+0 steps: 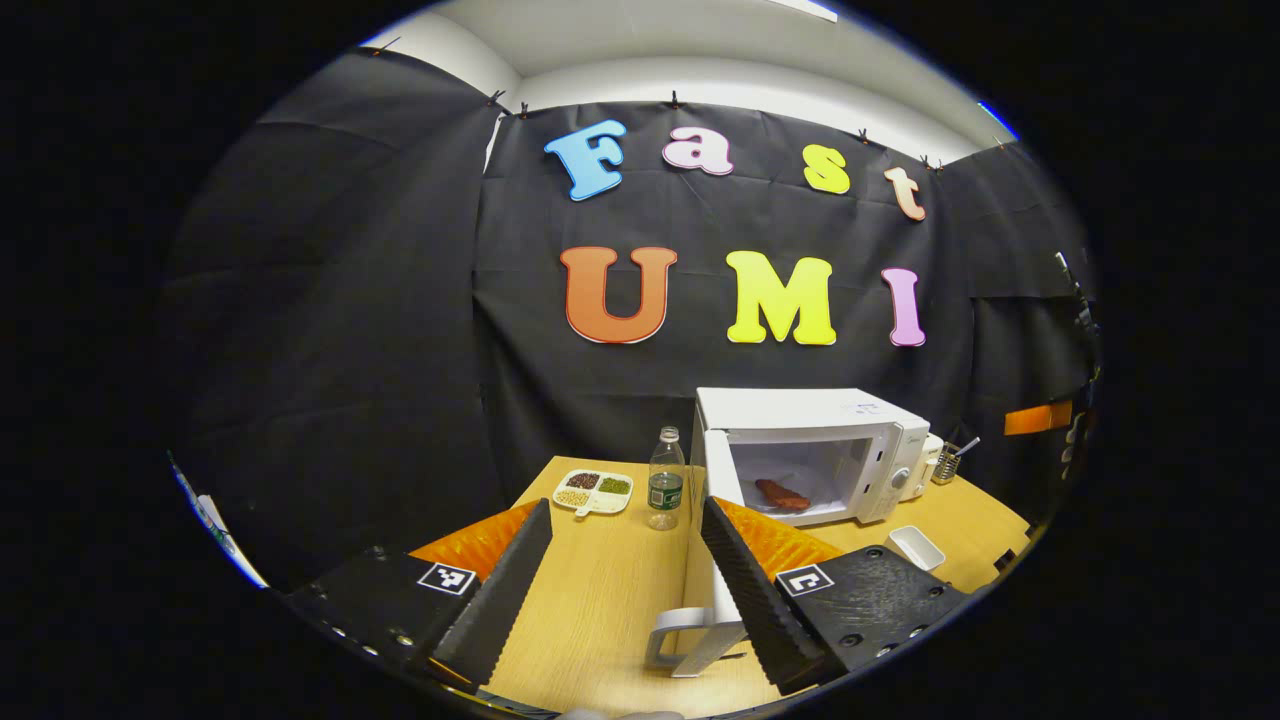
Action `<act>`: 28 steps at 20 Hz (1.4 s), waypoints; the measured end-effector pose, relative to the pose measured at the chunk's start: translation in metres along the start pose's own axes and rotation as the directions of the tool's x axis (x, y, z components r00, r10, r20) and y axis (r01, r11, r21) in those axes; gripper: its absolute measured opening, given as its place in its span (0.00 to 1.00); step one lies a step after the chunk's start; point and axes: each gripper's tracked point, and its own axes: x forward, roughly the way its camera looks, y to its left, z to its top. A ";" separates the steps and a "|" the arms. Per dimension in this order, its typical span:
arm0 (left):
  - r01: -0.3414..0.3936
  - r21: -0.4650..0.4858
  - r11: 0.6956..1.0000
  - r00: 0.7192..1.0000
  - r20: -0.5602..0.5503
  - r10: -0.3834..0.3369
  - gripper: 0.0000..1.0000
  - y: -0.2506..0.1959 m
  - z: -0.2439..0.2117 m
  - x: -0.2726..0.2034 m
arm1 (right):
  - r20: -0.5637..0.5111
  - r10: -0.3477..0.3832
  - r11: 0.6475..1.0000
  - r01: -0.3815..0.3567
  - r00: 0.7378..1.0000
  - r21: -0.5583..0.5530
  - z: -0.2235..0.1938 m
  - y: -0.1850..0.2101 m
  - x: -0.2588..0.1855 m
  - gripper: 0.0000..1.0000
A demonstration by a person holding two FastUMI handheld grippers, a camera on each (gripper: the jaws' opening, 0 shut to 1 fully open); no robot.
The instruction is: Open the microwave oven with the left hand, put the food in, and close the microwave oven.
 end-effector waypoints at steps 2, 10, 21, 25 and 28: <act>-0.002 -0.012 1.000 1.000 -0.014 0.002 0.85 0.005 -0.014 0.002 | 0.012 0.002 0.999 -0.002 1.000 -0.032 0.006 0.001 -0.008 1.00; 0.057 0.001 0.998 0.996 -0.066 -0.057 0.00 0.010 -0.061 0.001 | -0.020 0.024 0.998 -0.025 1.000 -0.051 0.000 0.012 -0.014 1.00; 0.109 -0.013 0.994 0.984 -0.142 -0.110 0.00 -0.019 -0.107 0.033 | -0.051 -0.015 0.999 0.012 0.999 -0.041 -0.009 -0.012 -0.025 1.00; 0.166 -0.007 0.986 0.976 -0.141 -0.165 0.00 -0.051 -0.104 0.033 | -0.054 -0.030 0.999 0.029 0.998 -0.026 -0.009 -0.028 -0.025 1.00; 0.221 0.000 0.975 0.964 -0.151 -0.219 0.00 -0.081 -0.107 0.030 | -0.059 -0.033 0.999 0.033 0.998 -0.008 -0.011 -0.036 -0.026 1.00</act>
